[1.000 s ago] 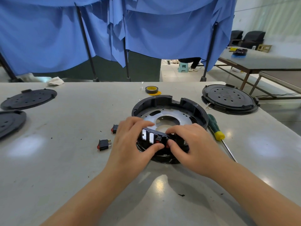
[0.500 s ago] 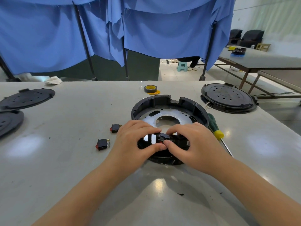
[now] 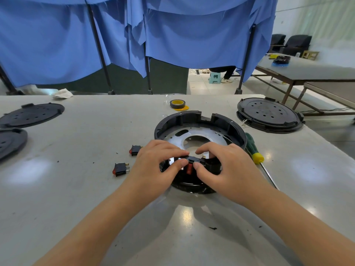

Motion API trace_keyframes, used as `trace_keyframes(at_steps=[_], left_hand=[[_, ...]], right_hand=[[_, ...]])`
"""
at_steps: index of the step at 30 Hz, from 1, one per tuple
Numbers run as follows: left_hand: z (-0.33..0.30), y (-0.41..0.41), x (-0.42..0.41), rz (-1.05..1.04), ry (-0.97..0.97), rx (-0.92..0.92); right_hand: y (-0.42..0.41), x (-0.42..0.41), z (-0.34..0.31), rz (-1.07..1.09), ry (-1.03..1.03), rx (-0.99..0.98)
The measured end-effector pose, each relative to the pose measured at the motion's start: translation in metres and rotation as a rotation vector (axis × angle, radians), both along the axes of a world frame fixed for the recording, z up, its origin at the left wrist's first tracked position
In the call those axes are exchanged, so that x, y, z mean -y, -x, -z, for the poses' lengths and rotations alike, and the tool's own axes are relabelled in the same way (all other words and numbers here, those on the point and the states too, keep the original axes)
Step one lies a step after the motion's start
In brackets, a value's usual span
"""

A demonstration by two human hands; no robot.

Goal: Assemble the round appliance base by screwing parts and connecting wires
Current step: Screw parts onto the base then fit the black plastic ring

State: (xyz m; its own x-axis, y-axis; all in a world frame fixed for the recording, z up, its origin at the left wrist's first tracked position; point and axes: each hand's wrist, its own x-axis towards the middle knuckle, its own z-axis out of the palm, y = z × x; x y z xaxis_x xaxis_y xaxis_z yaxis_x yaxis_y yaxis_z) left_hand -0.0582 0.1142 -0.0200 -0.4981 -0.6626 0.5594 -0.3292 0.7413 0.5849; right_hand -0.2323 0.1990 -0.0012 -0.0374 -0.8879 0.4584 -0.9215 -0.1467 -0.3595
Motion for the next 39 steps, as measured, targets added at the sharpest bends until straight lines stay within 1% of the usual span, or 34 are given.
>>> trace_keyframes(at_steps=[4,9,23,29,35,39], left_hand=[[-0.0010,-0.0001,-0.0010,-0.006,0.011,0.005],[-0.0010,-0.0037,-0.0030,0.028,0.017,0.074],[-0.0001,0.0002,-0.0075,-0.025,0.045,0.059],[-0.0016,-0.0005,-0.0067,-0.021,0.041,0.035],[-0.0042,0.0028,-0.0080,-0.039,0.023,0.007],[-0.0010,-0.0026,-0.0062,-0.044,0.093,0.036]], right_hand=[[-0.0006,0.0003,0.0002,0.006,-0.004,0.000],[0.0013,-0.0004,0.0002,-0.010,-0.050,-0.078],[-0.0017,0.0026,0.0049,0.015,-0.010,-0.101],[-0.0017,0.0041,0.0060,0.018,0.052,-0.055],[-0.0028,0.0038,0.0068,0.032,0.053,-0.042],[-0.0028,0.0027,0.0077,0.035,0.081,-0.028]])
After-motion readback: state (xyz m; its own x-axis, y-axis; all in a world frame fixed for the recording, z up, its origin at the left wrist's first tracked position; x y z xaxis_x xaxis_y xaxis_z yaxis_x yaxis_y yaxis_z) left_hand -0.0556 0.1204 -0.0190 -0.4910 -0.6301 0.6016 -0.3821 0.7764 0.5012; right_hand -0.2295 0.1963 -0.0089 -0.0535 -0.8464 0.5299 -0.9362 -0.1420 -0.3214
